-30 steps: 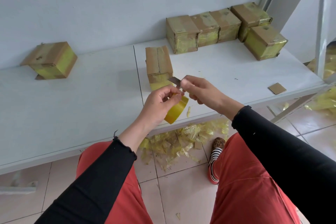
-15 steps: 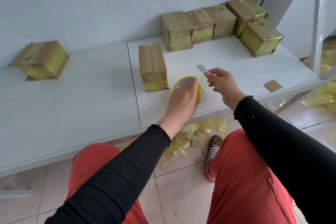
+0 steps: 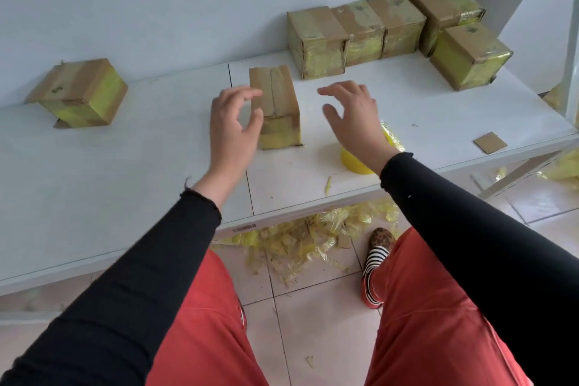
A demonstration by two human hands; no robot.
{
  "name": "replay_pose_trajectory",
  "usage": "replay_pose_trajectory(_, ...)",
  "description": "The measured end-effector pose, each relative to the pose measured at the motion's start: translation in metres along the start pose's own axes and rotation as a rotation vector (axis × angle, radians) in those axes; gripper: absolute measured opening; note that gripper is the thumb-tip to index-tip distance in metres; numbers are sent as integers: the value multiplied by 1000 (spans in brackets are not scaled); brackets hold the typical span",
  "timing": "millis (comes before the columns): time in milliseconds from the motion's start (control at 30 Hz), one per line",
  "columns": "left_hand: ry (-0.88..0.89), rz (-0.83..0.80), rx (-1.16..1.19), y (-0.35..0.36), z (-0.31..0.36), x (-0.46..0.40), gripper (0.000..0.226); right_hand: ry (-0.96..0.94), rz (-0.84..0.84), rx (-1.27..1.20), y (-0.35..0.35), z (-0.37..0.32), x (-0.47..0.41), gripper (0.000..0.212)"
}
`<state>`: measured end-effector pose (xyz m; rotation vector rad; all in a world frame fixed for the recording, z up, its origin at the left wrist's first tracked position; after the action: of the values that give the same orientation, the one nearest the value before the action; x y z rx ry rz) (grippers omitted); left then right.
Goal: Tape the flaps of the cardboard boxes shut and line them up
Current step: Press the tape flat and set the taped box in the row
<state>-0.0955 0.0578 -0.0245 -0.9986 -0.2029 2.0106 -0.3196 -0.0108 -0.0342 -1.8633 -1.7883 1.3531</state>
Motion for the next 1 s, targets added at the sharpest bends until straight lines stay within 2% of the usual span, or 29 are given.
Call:
replay_pose_trajectory(67,-67,-98,-23,0,-12,-18,35,-77,-18,-39,11,-22,-5,30)
replay_pose_trajectory(200,-38,-364,-62,20,-18,-32,53,-160,-83,-13,32,-40,-11,28)
replay_pose_trajectory(300,-17,-442,-79,28,-24,-32,55,-194,-111,35,41,-40,-11,27)
replay_pose_trajectory(467,86,-448,-101,32,-35,-22,64,-201,-93,66,50,-36,-3,34)
replay_pose_trajectory(700,132,-426,-155,41,-37,-14,77,-202,-111,134,61,-37,2,48)
replay_pose_trajectory(833,188,-482,-324,37,-27,-12,84,-264,-191,184,51,-30,-7,53)
replay_pose_trajectory(933,274,-439,-501,26,-9,1,78,-322,-206,219,35,-17,-15,47)
replay_pose_trajectory(1000,333,-407,-523,19,6,13,70,-345,-216,220,26,-9,-18,46)
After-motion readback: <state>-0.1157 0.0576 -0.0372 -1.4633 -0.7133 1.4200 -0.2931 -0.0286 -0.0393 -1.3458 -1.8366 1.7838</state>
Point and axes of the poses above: each hand's wrist, its own x-axis away from the middle knuckle, its own y-axis out of the palm, z = x × y, the point moved 3 cm from there along -x, towards the middle knuckle, and after that the axes turned 8 degrees about z, right-handed, at the moved point
